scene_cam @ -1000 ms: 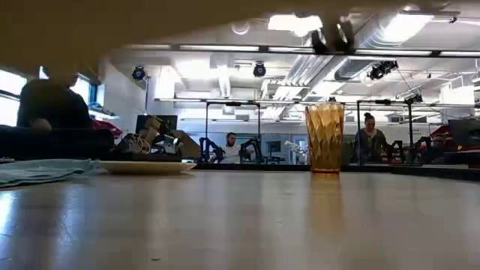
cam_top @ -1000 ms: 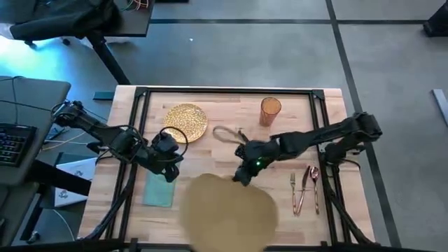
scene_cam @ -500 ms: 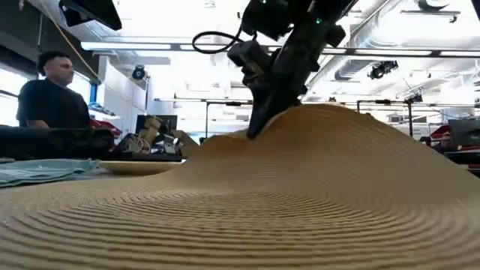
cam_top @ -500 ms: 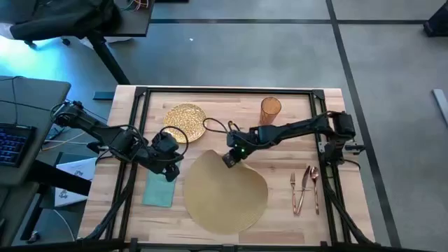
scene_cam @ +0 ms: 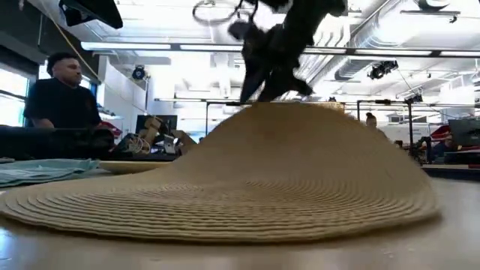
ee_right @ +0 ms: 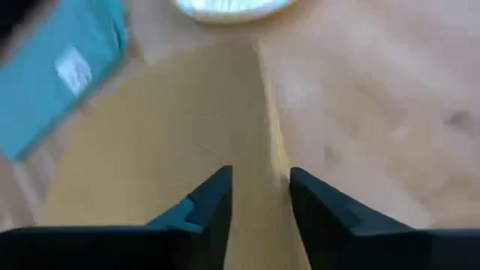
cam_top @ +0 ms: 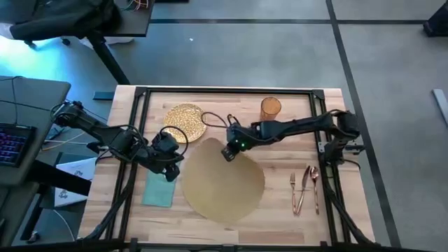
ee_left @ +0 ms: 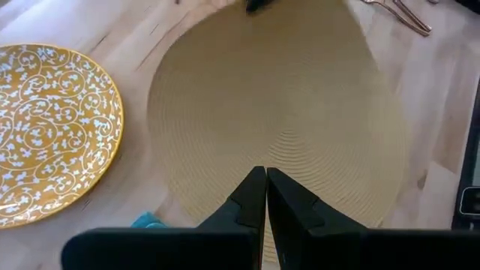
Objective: Set table place
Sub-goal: Adjust the mat, then put the yellow patterned plate on the mat
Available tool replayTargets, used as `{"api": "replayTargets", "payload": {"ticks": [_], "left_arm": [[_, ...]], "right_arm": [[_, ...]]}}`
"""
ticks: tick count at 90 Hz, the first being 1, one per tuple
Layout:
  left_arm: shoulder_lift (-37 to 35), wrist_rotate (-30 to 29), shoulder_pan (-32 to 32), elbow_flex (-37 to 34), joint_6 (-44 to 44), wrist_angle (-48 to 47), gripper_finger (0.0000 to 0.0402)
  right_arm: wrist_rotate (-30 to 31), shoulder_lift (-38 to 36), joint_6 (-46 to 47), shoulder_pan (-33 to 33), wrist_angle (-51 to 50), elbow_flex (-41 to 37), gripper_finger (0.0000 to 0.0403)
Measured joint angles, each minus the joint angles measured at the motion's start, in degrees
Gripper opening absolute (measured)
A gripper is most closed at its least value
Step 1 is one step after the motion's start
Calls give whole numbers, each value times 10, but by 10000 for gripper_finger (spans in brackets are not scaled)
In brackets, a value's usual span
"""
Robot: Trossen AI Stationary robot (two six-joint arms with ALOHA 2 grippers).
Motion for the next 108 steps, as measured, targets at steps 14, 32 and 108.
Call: {"api": "replayTargets", "payload": {"ticks": [14,32,108], "left_arm": [[8,-3,0,0,14,3,0],[39,-17,42,-4,5,-14,0],[374,320,537,-4,285,153,84]], "right_arm": [[27,-15,-11,6,-66,51,139],[-32,-15,24,64,-77,36,140],[-58,-23,59,-15,-99,49,140]]}}
